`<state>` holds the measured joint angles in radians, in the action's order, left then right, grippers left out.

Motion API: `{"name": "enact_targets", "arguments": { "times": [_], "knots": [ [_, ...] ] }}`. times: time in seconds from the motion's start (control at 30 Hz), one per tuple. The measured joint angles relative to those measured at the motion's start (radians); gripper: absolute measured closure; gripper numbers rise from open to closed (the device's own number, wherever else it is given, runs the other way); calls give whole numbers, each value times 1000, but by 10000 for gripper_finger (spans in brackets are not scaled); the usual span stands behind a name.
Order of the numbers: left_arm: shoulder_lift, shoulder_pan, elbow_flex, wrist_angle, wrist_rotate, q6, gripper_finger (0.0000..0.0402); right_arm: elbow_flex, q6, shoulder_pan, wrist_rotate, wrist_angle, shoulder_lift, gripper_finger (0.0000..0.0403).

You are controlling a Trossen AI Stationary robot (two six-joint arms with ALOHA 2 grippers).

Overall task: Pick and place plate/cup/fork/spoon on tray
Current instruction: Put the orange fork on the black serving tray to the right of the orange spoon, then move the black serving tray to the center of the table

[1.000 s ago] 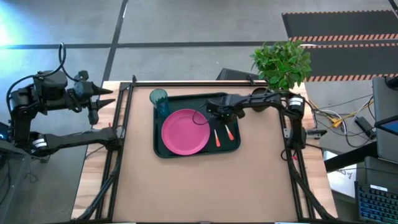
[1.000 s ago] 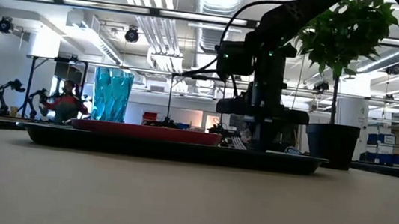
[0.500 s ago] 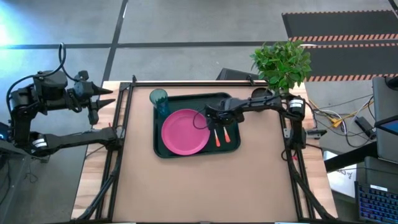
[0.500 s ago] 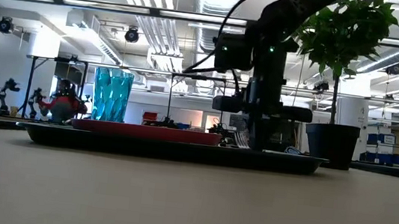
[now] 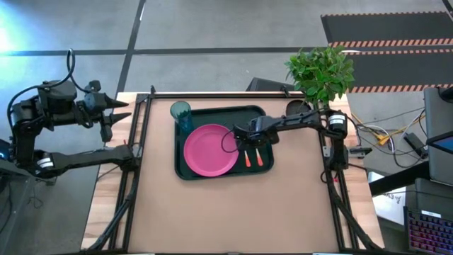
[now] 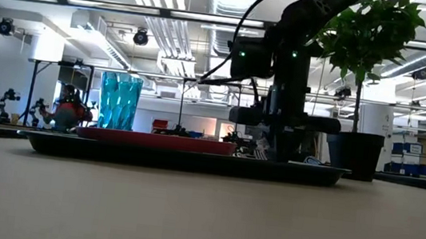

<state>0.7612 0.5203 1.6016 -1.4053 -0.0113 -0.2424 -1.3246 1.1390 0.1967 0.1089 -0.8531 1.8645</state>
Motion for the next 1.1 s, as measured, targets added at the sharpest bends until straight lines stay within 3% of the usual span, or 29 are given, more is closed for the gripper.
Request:
{"name": "enact_targets", "arguments": {
  "times": [0.4, 0.87, 1.0, 1.1],
  "knots": [
    [0, 0, 0, 0, 0, 0, 271, 4, 18, -1, 8, 8, 0, 391],
    [0, 0, 0, -1, 0, 1, 271, 1, 30, -12, 23, 7, -14, 336],
    [0, 0, 0, -1, 0, 1, 271, -58, 7, -20, 36, 14, -44, 331],
    [0, 0, 0, -1, 0, 1, 271, -133, -71, -15, 109, 25, -69, 341]
  ]
}}
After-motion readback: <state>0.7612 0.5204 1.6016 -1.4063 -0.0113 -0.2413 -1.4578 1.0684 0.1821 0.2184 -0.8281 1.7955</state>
